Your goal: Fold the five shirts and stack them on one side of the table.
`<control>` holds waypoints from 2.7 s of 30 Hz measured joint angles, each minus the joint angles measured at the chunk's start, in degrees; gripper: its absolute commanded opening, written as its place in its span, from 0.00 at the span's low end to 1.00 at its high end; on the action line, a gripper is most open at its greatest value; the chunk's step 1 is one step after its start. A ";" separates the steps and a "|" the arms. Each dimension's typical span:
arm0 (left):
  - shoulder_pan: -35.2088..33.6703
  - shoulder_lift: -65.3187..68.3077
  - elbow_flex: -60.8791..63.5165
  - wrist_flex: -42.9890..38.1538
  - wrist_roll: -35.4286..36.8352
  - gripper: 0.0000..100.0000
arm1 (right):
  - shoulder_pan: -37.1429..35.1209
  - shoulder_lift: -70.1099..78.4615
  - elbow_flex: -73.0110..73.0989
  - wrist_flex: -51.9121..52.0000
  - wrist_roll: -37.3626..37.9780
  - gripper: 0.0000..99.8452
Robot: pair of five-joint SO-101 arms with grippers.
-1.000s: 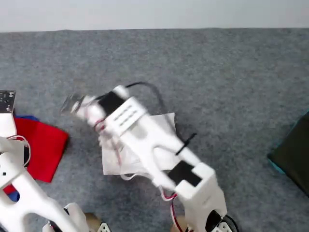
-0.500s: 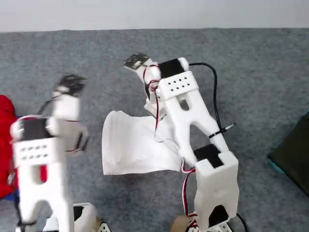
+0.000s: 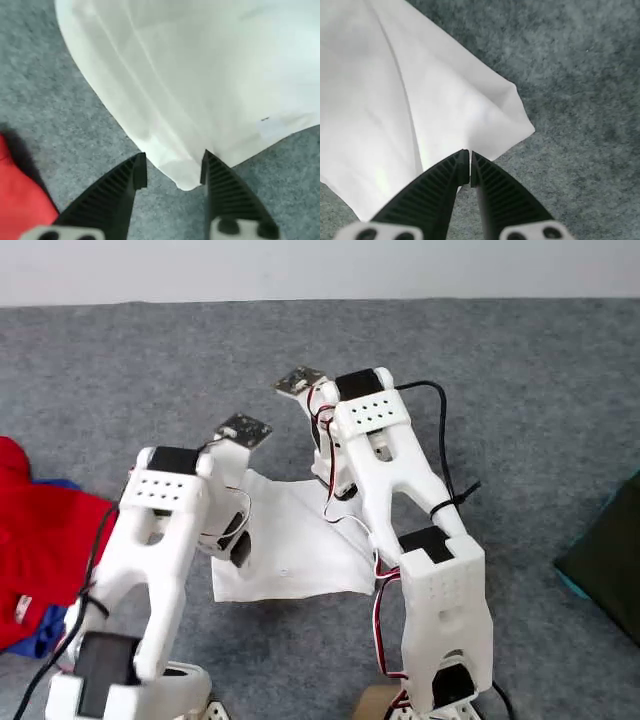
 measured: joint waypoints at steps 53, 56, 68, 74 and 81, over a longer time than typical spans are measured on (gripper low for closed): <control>7.21 6.77 -1.05 -1.76 3.34 0.01 | 0.18 4.40 0.00 -4.66 0.00 0.01; 7.21 6.77 -1.05 -0.88 3.34 0.01 | 0.18 5.98 0.00 -4.66 0.00 0.01; 7.21 4.48 -1.05 1.93 3.34 0.01 | 0.18 9.14 0.00 -5.10 0.18 0.01; 7.21 -4.75 -0.70 6.33 1.14 0.01 | 0.18 9.14 0.00 -5.71 0.18 0.01; 0.97 -7.65 7.21 6.59 -3.34 0.01 | 0.18 9.14 0.00 -5.71 0.18 0.01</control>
